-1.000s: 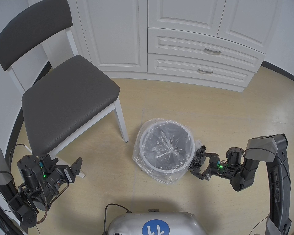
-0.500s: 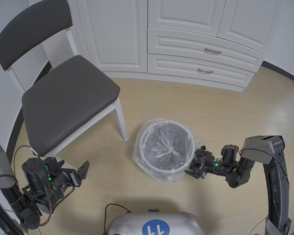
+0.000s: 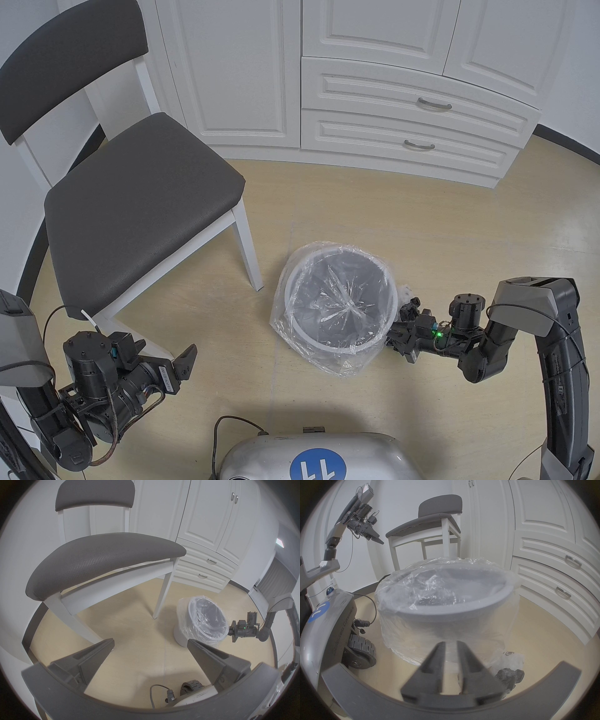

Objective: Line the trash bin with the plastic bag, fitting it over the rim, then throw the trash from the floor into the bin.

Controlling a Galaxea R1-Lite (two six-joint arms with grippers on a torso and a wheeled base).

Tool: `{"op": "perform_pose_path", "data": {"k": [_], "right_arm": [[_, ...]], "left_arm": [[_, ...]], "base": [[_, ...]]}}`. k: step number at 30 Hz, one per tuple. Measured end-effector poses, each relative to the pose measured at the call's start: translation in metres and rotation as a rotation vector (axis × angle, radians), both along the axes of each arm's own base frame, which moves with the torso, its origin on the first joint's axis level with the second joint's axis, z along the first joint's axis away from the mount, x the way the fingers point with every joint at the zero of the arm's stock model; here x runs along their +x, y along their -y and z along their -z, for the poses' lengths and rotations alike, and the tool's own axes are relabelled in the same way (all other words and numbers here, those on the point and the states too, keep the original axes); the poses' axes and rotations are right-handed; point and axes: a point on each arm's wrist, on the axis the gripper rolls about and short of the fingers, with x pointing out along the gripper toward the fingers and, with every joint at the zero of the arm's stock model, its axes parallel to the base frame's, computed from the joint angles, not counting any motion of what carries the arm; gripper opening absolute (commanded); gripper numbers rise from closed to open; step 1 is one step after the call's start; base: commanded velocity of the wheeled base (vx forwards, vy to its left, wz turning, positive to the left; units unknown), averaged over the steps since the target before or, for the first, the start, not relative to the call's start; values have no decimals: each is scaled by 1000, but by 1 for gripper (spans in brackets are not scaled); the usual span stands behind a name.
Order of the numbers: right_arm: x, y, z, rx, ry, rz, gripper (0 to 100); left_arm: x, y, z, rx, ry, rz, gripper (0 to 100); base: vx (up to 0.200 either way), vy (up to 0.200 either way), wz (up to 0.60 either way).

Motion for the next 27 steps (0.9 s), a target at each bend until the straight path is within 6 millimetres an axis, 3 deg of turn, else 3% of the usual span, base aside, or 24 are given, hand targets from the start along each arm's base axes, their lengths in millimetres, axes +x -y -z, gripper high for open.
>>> {"op": "perform_pose_path", "data": {"k": [11,12,27], "right_arm": [[9,8,5,38,-18,46,0],[9,10,5,32,-11,47,100],[40,18,-17,23,72,67,100]], "left_arm": [[0,0,1,3,-5,1,100],[0,0,1,3,-6,1,100],[0,1,1,6,-5,0,100]], "base": [[0,0,0],[0,0,0],[0,0,0]]}}
